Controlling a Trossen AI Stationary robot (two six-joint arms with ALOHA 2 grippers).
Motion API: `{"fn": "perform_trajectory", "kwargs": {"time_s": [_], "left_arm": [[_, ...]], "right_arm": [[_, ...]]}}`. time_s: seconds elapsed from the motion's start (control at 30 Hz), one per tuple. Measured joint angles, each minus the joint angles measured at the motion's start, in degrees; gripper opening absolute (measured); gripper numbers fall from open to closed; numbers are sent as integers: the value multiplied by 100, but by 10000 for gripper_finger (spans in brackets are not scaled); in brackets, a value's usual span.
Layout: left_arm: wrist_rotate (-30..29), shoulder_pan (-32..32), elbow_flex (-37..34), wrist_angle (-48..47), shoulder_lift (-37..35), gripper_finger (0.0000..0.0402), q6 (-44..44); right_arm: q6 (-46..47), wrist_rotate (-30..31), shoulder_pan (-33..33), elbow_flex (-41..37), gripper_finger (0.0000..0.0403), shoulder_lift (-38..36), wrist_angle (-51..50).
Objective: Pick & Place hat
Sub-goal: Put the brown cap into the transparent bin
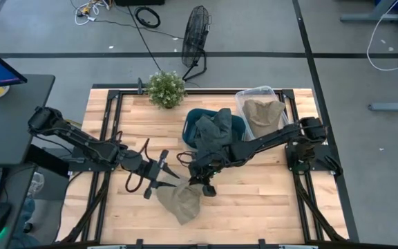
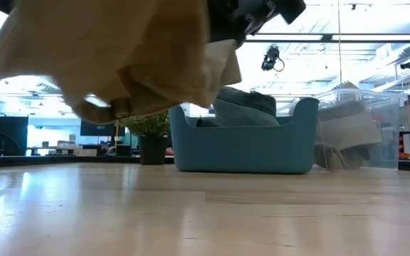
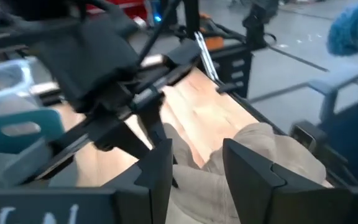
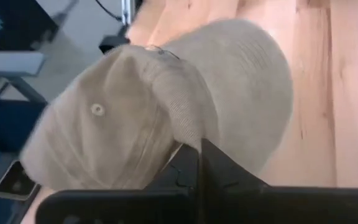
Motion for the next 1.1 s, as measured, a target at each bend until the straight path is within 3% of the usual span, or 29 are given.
{"fn": "perform_trajectory", "kwargs": {"time_s": [0.2,0.5,0.67,0.93,1.1], "left_arm": [[-621,0,0,302,-2,138,282],[-858,7,0,318,-2,131,142],[-859,7,0,310,-2,131,143],[-859,7,0,303,-2,131,144],[-860,7,0,303,-2,131,144]], "right_arm": [[45,981,231,0,2,-667,-1249],[143,3552,529,0,2,-2831,-3305],[275,5105,355,0,2,-3896,-4719],[1641,5617,-657,0,2,-4574,-7156],[1398,5616,-1351,-17,2,-4575,-7753]]}}
